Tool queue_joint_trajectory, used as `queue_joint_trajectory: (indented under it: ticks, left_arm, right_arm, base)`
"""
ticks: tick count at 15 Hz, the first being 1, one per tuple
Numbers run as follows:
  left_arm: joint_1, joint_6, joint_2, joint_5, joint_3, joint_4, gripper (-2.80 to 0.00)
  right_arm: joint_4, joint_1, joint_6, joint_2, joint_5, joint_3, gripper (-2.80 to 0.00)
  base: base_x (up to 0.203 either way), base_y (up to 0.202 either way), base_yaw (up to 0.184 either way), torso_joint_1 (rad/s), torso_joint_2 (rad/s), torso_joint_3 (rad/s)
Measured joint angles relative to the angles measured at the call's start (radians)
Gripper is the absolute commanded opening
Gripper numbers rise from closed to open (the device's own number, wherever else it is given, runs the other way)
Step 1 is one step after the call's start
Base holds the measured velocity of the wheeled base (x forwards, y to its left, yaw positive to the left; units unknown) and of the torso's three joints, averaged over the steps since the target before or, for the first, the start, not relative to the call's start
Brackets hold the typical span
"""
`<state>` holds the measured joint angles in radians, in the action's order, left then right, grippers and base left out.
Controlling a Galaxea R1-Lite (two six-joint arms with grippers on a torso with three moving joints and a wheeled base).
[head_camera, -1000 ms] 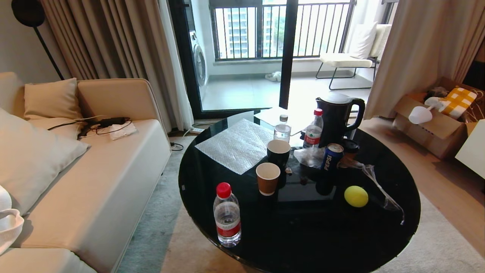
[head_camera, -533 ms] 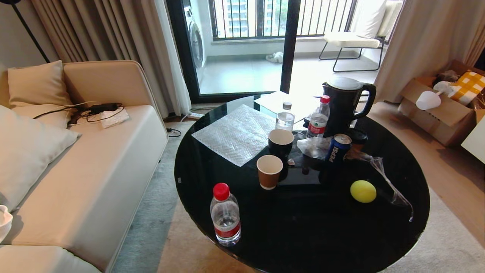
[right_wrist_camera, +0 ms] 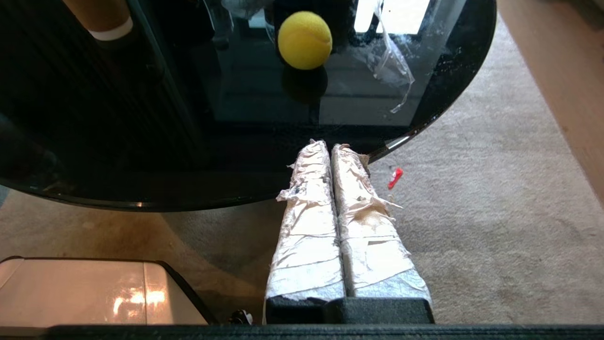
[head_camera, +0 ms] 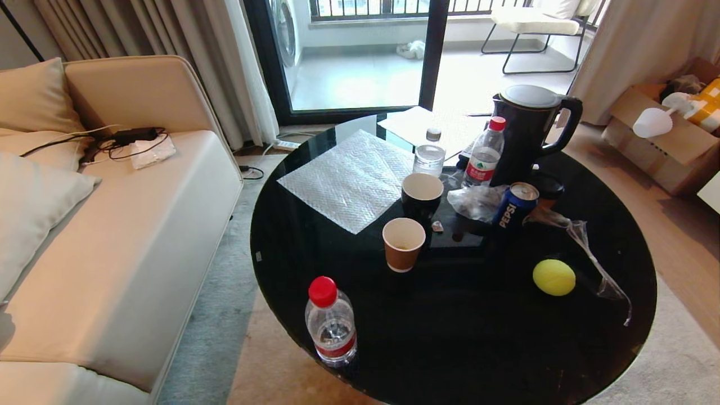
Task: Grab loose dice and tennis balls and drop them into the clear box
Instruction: Pick up the ball on the table
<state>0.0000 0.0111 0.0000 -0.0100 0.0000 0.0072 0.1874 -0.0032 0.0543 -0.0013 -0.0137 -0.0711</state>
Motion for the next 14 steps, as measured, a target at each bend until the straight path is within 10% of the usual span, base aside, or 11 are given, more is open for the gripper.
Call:
queue_joint_trajectory:
  ticks: [14]
  left_arm:
    - [0.000, -0.001, 0.000, 0.000, 0.000, 0.000, -2.80]
  right_arm:
    - [0.000, 0.000, 0.002, 0.000, 0.000, 0.001, -2.80]
  base:
    - [0.009, 0.000, 0.000, 0.002, 0.00, -0.033]
